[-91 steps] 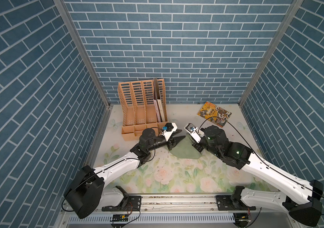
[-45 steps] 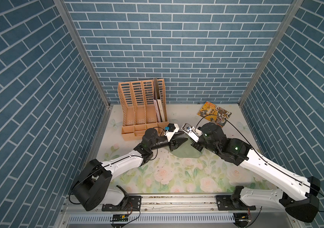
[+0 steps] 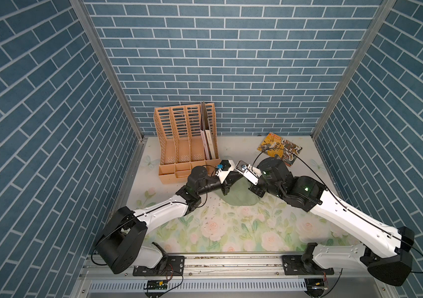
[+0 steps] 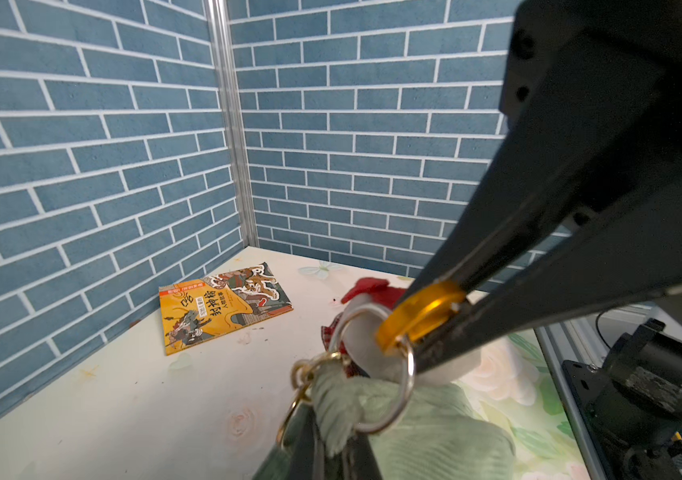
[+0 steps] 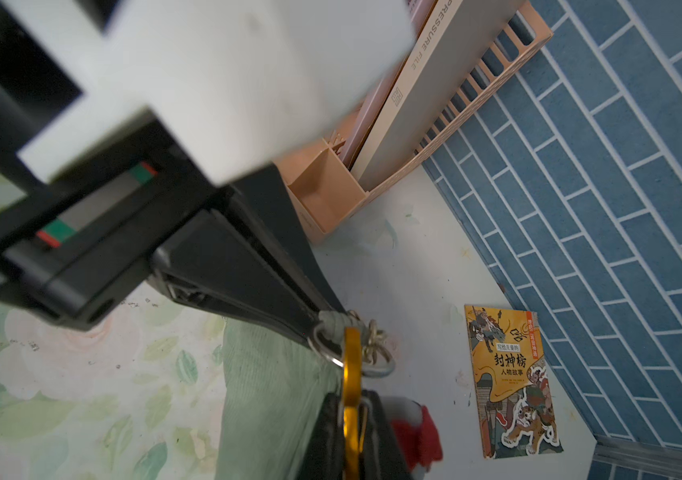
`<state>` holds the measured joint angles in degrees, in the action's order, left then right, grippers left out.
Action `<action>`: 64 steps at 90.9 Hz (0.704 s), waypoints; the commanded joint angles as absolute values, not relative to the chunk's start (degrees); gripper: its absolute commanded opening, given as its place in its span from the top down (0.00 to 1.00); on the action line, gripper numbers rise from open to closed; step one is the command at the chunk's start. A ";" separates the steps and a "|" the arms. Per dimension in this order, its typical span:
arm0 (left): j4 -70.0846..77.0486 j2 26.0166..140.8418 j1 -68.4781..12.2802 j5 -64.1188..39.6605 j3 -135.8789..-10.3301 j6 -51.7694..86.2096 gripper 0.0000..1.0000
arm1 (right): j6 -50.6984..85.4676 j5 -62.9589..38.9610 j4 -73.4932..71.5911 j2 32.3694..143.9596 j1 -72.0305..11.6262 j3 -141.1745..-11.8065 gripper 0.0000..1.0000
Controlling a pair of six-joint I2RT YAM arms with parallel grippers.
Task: Remove the decoration from the bag
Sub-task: Remove the decoration item from the bag.
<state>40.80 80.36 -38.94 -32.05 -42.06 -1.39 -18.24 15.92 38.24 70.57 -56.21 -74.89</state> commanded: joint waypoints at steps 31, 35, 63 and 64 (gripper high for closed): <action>38.28 78.90 -39.49 -16.60 -43.74 -1.94 1.00 | -7.40 18.29 58.44 81.44 -56.79 -95.43 0.88; 38.99 78.83 -40.17 -15.21 -43.77 -2.00 1.00 | -5.40 15.93 60.23 83.09 -56.98 -97.52 0.86; 46.18 78.24 -41.34 -5.92 -41.24 -0.97 1.00 | 6.84 0.35 52.64 83.14 -58.40 -94.09 0.67; 46.47 78.19 -41.32 -6.13 -41.10 -0.97 1.00 | 7.11 -0.53 51.94 82.79 -58.38 -93.63 0.66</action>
<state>41.41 78.98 -41.19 -10.22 -42.37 -1.74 0.05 9.80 56.40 84.88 -58.13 -96.99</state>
